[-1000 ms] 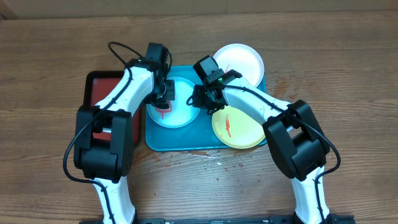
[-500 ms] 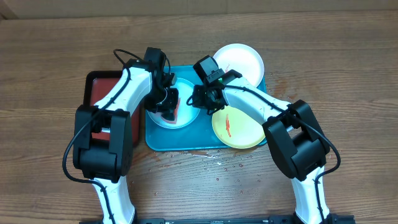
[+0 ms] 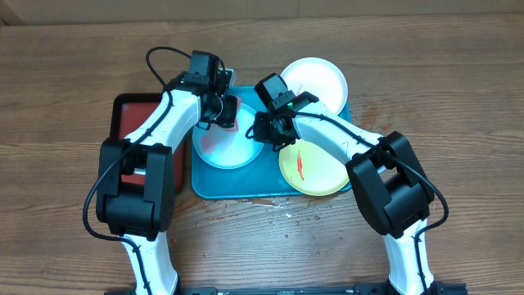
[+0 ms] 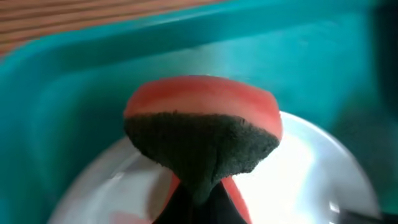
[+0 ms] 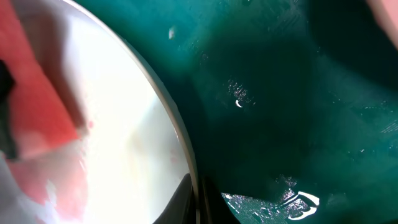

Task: Clean dirty plates on tray and stack at the side
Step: 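Scrub the light blue plate with the sponge while right gripper holds it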

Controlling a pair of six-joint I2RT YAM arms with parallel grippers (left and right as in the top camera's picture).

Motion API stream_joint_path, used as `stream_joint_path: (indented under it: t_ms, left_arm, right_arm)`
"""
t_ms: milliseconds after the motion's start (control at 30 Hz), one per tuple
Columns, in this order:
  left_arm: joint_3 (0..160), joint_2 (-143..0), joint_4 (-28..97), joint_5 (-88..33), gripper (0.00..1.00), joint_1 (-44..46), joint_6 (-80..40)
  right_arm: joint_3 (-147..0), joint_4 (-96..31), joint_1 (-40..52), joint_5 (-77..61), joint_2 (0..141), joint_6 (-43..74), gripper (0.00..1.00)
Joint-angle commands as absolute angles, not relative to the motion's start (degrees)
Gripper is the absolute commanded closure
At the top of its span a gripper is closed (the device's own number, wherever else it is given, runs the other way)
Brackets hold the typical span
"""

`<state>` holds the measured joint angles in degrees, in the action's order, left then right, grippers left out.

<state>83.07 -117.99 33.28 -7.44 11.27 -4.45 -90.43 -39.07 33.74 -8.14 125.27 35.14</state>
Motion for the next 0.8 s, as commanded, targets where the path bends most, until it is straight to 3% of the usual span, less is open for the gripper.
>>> stream_joint_path:
  t_ms: [0,300,433,567,767]
  left_arm:
    - [82.61,-117.75,35.20,6.68,0.96,11.55,-12.62]
    - [82.61,-117.75,48.80,9.87,0.96,11.62,-15.79]
    - [82.61,-117.75,52.71,-0.97,0.96,11.60,-6.09]
    - [82.63,-117.75,52.88,-14.11,0.96,11.62,4.89]
    - [82.65,-117.75,44.73,-12.86,0.96,11.60,5.39]
  right_arm:
    - [-90.06,-40.16,33.67,-7.57,127.96,35.62,0.96]
    - [-90.06,-40.23,33.69,-7.18,127.96,35.62,0.96]
    - [-90.06,-41.12,33.69,-8.21,127.96,35.62,0.96]
    - [-90.06,-42.65,33.69,-10.31,127.96,35.62,0.96]
    - [-90.06,-44.53,33.74,-10.66,127.96,35.62,0.96]
